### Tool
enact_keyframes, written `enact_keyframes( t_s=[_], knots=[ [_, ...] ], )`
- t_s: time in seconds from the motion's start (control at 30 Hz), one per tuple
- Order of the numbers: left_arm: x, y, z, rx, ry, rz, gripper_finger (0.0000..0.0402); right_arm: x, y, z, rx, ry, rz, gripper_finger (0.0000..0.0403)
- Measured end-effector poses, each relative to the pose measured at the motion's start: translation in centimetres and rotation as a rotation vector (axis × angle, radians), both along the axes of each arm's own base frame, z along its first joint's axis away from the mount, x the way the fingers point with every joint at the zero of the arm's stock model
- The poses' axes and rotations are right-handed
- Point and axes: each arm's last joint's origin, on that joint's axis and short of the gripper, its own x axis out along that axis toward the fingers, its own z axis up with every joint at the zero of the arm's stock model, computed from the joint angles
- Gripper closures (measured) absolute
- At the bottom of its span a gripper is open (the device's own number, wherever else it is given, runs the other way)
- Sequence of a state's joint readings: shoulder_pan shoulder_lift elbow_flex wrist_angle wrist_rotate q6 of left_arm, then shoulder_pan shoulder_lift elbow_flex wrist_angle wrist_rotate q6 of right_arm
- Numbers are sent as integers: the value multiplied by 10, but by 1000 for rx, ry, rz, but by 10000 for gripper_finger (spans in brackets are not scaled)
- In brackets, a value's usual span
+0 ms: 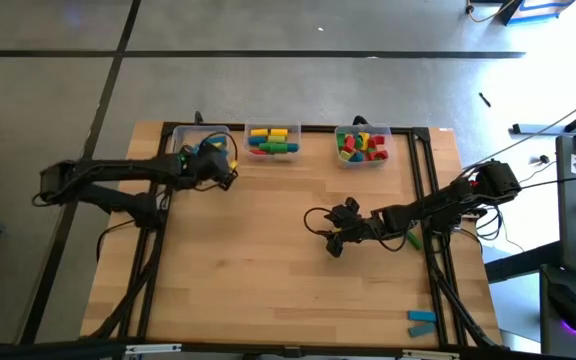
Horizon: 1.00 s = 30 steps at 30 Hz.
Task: Sort blocks by size
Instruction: Put the blue rectangular block into the left transparent bin, then put the dark blue rectangular block into the left transparent bin
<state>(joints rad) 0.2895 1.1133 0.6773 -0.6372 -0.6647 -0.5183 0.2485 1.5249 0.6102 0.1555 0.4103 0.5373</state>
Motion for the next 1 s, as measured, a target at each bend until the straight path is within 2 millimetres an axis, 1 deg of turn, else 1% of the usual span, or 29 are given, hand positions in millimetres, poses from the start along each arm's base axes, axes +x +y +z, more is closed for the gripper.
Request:
enact_keyframes(
  t_s=[0.3,0.53,0.83,0.93,1.0],
  knots=[
    [-20,37,0,39,67,183,263,0,0,0,-9,0,-4,146],
    [-30,50,0,38,131,205,257,0,0,0,-9,-1,-4,146],
    [-31,52,0,23,139,186,192,0,-1,0,-30,2,-5,146],
    [-26,43,4,34,115,126,179,-1,0,3,7,3,33,146],
    [-21,34,9,46,75,58,176,-3,2,10,51,-16,76,146]
  ],
)
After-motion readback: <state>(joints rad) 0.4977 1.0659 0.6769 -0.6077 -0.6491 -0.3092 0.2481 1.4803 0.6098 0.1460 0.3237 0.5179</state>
